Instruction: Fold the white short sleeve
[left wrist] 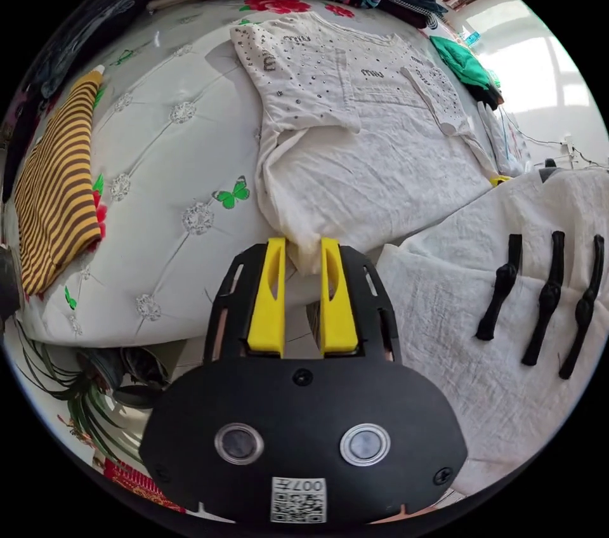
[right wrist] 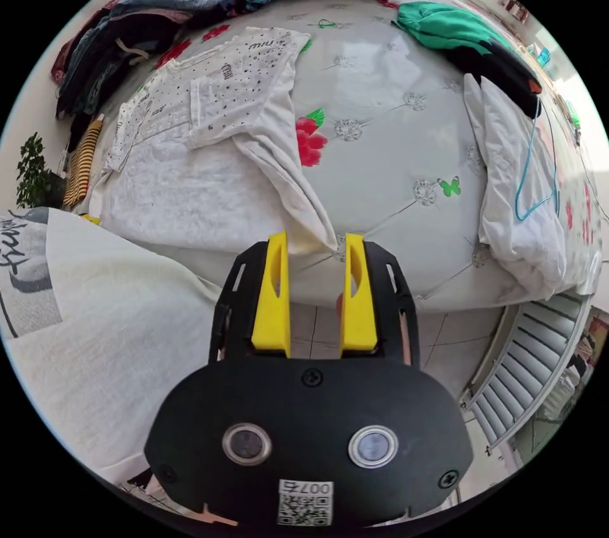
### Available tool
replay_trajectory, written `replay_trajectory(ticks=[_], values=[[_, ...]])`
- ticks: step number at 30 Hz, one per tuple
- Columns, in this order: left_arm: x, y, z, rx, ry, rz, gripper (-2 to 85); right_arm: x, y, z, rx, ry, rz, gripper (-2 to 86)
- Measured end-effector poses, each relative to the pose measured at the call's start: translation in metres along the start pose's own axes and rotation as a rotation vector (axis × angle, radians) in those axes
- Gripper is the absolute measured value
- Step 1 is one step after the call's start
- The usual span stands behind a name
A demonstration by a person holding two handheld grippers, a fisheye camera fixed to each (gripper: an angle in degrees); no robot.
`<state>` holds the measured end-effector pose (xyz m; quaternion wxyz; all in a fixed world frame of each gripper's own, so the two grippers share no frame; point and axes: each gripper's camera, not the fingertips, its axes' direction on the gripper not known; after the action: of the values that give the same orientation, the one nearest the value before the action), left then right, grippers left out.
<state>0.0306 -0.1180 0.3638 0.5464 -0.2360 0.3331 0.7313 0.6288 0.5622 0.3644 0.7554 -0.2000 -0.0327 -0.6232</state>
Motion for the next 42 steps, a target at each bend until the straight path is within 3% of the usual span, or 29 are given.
replay_trajectory(ticks=[2,6,11,15,17,20,22,25,33,37,42], values=[[-0.001,-0.009,-0.006,-0.032,-0.013,0.014,3.0,0.002,-0.004,0.003,-0.033,0.008,-0.025,4.4],[-0.022,-0.020,-0.028,-0.060,0.134,0.036,0.6,0.013,-0.009,-0.010,0.012,-0.015,-0.084,1.4],[-0.080,-0.015,-0.090,0.108,0.508,-0.050,0.0,0.078,0.001,-0.056,0.143,-0.296,0.062,0.5],[-0.126,-0.054,-0.136,0.187,0.825,-0.046,0.0,0.133,-0.016,-0.112,0.372,-0.592,0.155,0.4],[-0.144,-0.085,-0.154,0.215,0.832,-0.038,0.3,0.147,-0.041,-0.130,0.434,-0.673,0.155,0.6],[-0.187,-0.147,-0.170,0.286,0.815,-0.216,1.0,0.158,-0.101,-0.151,0.486,-0.724,0.143,1.2],[-0.212,-0.188,-0.182,0.469,0.792,-0.355,2.9,0.157,-0.152,-0.159,0.539,-0.698,0.161,2.4],[-0.222,-0.224,-0.190,0.550,0.678,-0.467,4.8,0.158,-0.196,-0.150,0.568,-0.701,0.227,4.4],[-0.209,-0.207,-0.167,0.453,0.450,-0.433,5.8,0.182,-0.165,-0.066,0.422,-0.601,0.421,7.1],[-0.209,-0.167,-0.150,0.404,0.438,-0.489,5.9,0.204,-0.135,-0.028,0.387,-0.626,0.572,7.5],[-0.222,-0.149,-0.132,0.399,0.534,-0.586,6.4,0.203,-0.155,-0.011,0.360,-0.627,0.587,6.7]])
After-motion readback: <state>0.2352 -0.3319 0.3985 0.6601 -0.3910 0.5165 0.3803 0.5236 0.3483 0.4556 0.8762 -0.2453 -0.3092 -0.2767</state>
